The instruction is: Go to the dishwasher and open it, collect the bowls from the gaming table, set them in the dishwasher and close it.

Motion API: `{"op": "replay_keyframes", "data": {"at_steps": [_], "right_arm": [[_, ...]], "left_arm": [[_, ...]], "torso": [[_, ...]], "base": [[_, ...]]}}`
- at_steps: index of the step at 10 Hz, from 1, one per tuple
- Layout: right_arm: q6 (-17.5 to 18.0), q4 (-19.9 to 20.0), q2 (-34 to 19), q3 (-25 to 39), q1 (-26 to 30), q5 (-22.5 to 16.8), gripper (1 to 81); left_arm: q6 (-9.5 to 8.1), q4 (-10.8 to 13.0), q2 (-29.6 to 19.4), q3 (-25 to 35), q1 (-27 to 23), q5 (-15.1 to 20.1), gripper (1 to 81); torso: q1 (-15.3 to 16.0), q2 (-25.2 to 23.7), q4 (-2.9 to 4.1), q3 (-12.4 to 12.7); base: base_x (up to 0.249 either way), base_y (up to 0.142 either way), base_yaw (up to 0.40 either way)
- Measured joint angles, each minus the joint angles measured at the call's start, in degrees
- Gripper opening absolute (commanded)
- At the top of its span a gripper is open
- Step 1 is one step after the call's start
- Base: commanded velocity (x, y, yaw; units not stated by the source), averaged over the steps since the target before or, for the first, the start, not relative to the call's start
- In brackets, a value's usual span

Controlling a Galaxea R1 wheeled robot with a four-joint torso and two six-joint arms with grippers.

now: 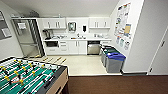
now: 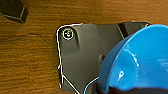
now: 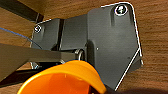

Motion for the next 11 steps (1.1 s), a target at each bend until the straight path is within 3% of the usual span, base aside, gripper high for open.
{"op": "replay_keyframes", "data": {"at_steps": [8, 11], "right_arm": [[0.0, -0.2, -0.2, -0.1, 0.3, 0.1, 1.0], [0.0, -0.2, -0.5, -0.2, 0.4, 0.1, 1.0]], "left_arm": [[0.02, 0.0, 0.1, 0.0, -0.2, -0.1, 1.0], [0.02, 0.0, 0.3, 0.2, -0.3, -0.3, 1.0]], "torso": [[0.0, 0.0, 0.0, 0.0], [0.1, 0.0, 0.0, 0.0]], "base": [[0.213, -0.077, 0.0], [0.216, 0.0, 0.0]]}}
